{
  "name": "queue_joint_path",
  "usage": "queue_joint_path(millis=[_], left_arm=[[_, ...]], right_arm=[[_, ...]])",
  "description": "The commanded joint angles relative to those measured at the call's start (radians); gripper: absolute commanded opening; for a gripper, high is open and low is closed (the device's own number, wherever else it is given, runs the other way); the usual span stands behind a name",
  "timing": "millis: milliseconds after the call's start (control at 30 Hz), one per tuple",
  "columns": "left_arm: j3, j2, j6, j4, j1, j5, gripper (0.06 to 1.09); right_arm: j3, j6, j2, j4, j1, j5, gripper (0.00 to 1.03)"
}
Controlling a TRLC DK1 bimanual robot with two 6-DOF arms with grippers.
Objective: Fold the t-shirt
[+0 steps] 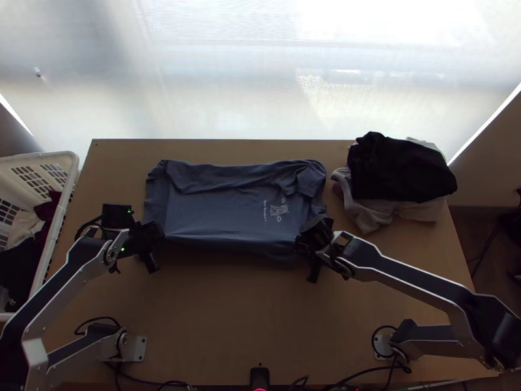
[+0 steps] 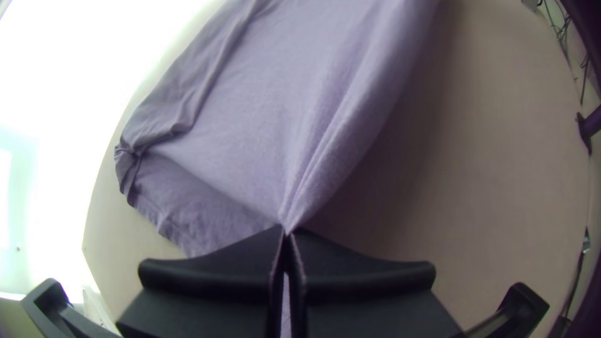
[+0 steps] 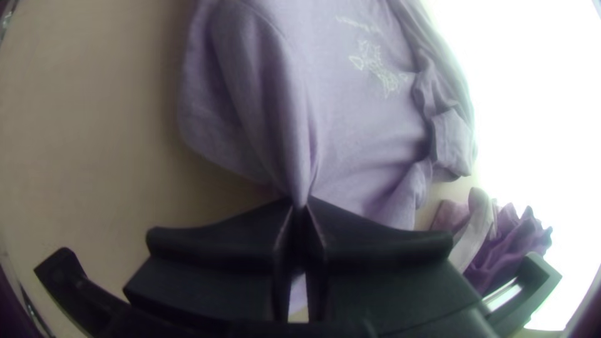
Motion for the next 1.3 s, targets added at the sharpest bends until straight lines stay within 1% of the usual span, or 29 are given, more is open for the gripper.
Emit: queue_joint_path(millis=[0, 100, 167, 300, 400, 467, 567, 633, 767, 867, 900, 933, 1000, 1100, 1133, 1267], left_arm=[[0.058, -0.248, 0.003, -0.341, 0.003, 0.033, 0.09], [0.089, -0.375, 0.008, -0.450, 0.001, 0.040, 0.09], [0.113, -0.435, 0.011, -0.519, -0.002, 0.044, 0.09], [0.219, -0.493, -0.003, -0.708, -0.003, 0.070, 0.09], [0.345, -0.504, -0.049, -0.764, 0.003, 0.074, 0.09], [0.472, -0.475, -0.121, -0.758, 0.003, 0.094, 0.09], [0.716, -0.372, -0.306, -0.764, -0.006, 0.125, 0.09], [0.894, -0.294, -0.398, -0.781, -0.026, 0.125, 0.09], [1.241, -0.133, -0.474, -0.836, -0.034, 0.125, 0.09], [1.420, -0.016, -0.495, -0.844, -0.020, 0.123, 0.09], [1.443, 0.016, -0.494, -0.838, -0.009, 0.122, 0.09], [1.446, 0.044, -0.483, -0.823, 0.004, 0.122, 0.09], [1.438, 0.097, -0.457, -0.789, 0.041, 0.133, 0.09], [1.385, 0.168, -0.445, -0.720, 0.093, 0.220, 0.09], [1.348, 0.188, -0.432, -0.689, 0.106, 0.238, 0.09], [1.182, 0.261, -0.388, -0.533, 0.110, 0.251, 0.09]], right_arm=[[-0.005, 0.009, -0.187, -0.256, 0.020, -0.114, 0.03], [0.013, 0.009, -0.255, -0.363, 0.020, -0.149, 0.03], [0.029, 0.012, -0.296, -0.411, 0.020, -0.175, 0.03], [0.084, 0.037, -0.397, -0.544, 0.035, -0.237, 0.03], [0.184, 0.070, -0.462, -0.621, 0.041, -0.237, 0.03], [0.294, 0.106, -0.468, -0.666, 0.020, -0.235, 0.03], [0.480, 0.139, -0.451, -0.718, -0.037, -0.237, 0.03], [0.622, 0.152, -0.417, -0.759, -0.066, -0.237, 0.03], [0.911, 0.158, -0.314, -0.821, -0.130, -0.237, 0.03], [1.040, 0.152, -0.230, -0.827, -0.173, -0.235, 0.03], [1.047, 0.138, -0.204, -0.814, -0.206, -0.235, 0.03], [1.043, 0.104, -0.179, -0.805, -0.241, -0.238, 0.03], [1.024, 0.057, -0.120, -0.745, -0.292, -0.252, 0.03], [1.024, 0.037, -0.018, -0.650, -0.344, -0.323, 0.03], [1.027, 0.034, 0.025, -0.640, -0.351, -0.347, 0.03], [1.012, 0.018, 0.181, -0.575, -0.362, -0.362, 0.03]])
